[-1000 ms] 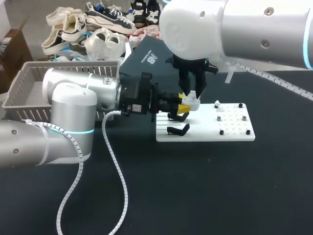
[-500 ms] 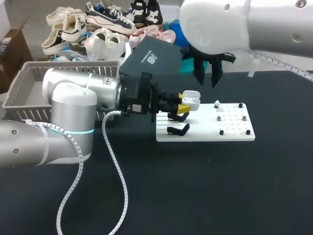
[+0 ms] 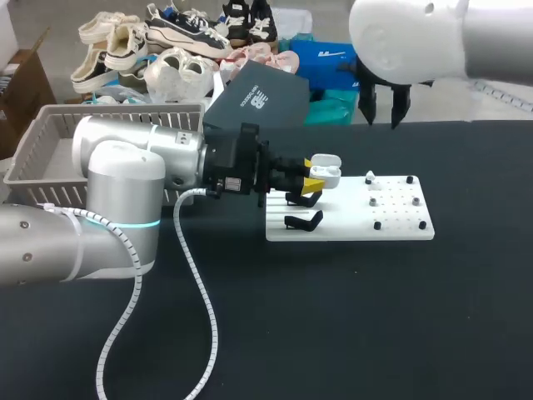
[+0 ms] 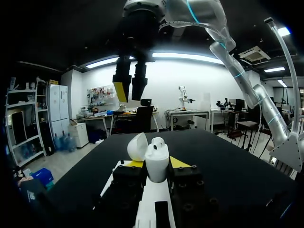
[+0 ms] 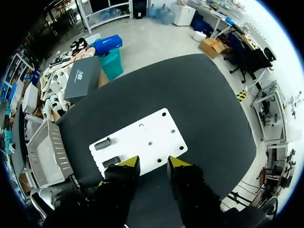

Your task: Pick up each earbud case from the left stands, insert the matching earbuds, close the lid, and place the case in the box.

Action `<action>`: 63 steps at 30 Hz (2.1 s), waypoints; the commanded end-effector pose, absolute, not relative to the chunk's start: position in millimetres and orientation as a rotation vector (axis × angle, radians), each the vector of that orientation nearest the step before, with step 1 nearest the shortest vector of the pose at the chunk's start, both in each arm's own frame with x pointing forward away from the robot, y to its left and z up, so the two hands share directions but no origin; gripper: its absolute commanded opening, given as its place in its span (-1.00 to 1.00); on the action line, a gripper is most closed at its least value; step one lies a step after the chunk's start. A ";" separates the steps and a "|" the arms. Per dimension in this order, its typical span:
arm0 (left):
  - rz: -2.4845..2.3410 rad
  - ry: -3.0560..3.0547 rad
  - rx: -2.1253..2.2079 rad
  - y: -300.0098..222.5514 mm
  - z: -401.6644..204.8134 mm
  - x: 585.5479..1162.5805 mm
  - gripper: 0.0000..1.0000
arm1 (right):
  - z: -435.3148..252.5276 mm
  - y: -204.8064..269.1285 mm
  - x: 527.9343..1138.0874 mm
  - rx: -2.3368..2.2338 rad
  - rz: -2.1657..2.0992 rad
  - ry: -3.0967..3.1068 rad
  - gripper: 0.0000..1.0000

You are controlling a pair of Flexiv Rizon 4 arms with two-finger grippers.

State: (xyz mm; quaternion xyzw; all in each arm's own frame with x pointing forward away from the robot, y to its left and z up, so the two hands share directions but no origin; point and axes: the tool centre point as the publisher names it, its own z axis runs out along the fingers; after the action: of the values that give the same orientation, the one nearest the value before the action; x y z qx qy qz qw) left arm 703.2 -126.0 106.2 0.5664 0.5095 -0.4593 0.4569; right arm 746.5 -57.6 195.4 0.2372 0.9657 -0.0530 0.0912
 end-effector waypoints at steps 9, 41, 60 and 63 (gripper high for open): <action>-1.135 1.253 1.398 -126.6 105.5 705.1 -1.00 | 169.5 -80.4 765.3 0.559 -0.057 2.891 -0.20; -1.135 1.253 1.398 -126.6 105.5 705.1 -1.00 | 58.7 -57.5 786.7 0.609 0.022 2.979 -0.07; -1.135 1.253 1.398 -126.6 105.5 705.1 -1.00 | 39.6 -59.8 792.3 0.769 0.091 2.911 -0.14; -1.135 1.253 1.398 -126.6 105.5 705.1 -1.00 | 38.2 -61.5 790.3 0.796 0.103 2.899 -0.15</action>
State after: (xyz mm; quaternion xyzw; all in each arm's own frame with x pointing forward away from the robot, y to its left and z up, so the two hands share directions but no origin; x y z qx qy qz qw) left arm 703.2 -126.0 106.2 0.5664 0.5095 -0.4593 0.4569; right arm 798.9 -57.5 39.5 0.2613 0.9632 0.0297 0.0565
